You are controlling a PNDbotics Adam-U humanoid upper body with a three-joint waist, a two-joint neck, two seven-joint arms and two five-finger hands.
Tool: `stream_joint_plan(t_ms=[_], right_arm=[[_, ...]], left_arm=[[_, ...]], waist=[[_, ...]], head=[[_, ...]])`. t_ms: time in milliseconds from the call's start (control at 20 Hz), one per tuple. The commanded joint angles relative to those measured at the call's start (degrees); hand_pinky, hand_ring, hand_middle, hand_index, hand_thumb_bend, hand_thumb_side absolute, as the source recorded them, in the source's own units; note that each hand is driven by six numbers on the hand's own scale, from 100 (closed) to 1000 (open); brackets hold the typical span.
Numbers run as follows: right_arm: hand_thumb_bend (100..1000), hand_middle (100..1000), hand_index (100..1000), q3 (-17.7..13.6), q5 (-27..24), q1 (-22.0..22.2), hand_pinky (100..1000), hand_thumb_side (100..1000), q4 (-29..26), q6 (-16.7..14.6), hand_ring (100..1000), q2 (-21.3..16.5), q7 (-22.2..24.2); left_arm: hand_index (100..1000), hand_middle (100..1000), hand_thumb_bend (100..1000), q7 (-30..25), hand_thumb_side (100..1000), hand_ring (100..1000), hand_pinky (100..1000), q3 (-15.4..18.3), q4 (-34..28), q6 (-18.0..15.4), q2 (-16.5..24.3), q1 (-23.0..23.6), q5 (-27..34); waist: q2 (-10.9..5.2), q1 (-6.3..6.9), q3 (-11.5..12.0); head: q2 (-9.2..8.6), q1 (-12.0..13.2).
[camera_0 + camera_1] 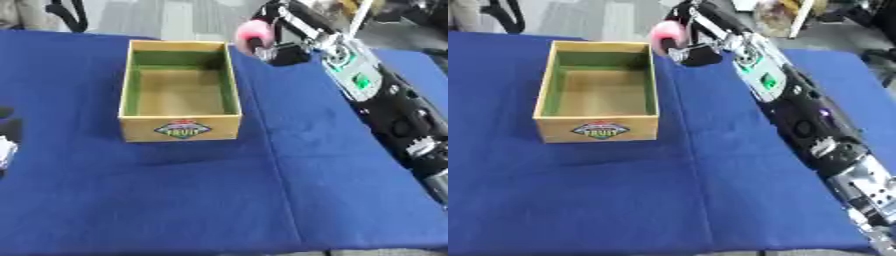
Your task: Pick up objects on the table and place them in the box.
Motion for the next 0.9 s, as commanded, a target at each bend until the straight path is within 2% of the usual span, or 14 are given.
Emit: stream_joint_plan(t_ms=[50,300,700,800,850,900], right_arm=[[100,538,686,0.0,2.2,-2.7,355,233,2.7,-0.3,546,0.5,-0.8],[100,556,708,0.3,6.2,-5.1,385,247,7.8,-1.2,576,3.2,-1.6],[100,611,763,1.0,12.6,-6.4,462,293,14.0,-2.6,651,7.3,-2.5],[100,655,793,1.1,14.7,-6.5,536,310,15.0,-3.0,746,8.1,-3.0],[100,655,793,1.1,15.6,-6.5,536,310,15.4,-3.1,746,8.3,-3.3],[174,758,852,1.3,16.6,-6.5,686,334,15.7,-3.4,863,8.5,-3.3]], left_arm=[[711,546,360,-0.6,137,731,642,-0.4,-1.2,-0.1,0.0,-1.3,0.4],[711,546,363,-1.1,135,731,642,-0.9,-1.4,-0.1,-0.2,-2.1,0.5],[711,545,367,-1.7,132,732,643,-1.3,-1.9,-0.2,-0.6,-2.9,0.8],[711,545,368,-1.8,131,732,643,-1.4,-2.0,-0.2,-0.6,-2.9,0.8],[711,545,368,-1.8,131,732,643,-1.4,-2.0,-0.2,-0.6,-2.9,0.8],[711,545,368,-1.8,130,732,643,-1.4,-2.0,-0.2,-0.6,-2.9,0.8]], waist=[[-0.48,0.14,0.7],[0.18,0.02,2.8],[0.95,0.37,4.5],[1.03,0.52,4.6],[1.04,0.57,4.6],[1.05,0.64,4.6]], head=[[-0.89,-0.7],[-1.4,-1.1],[-1.92,-1.4],[-1.92,-1.4],[-1.91,-1.4],[-1.91,-1.4]])
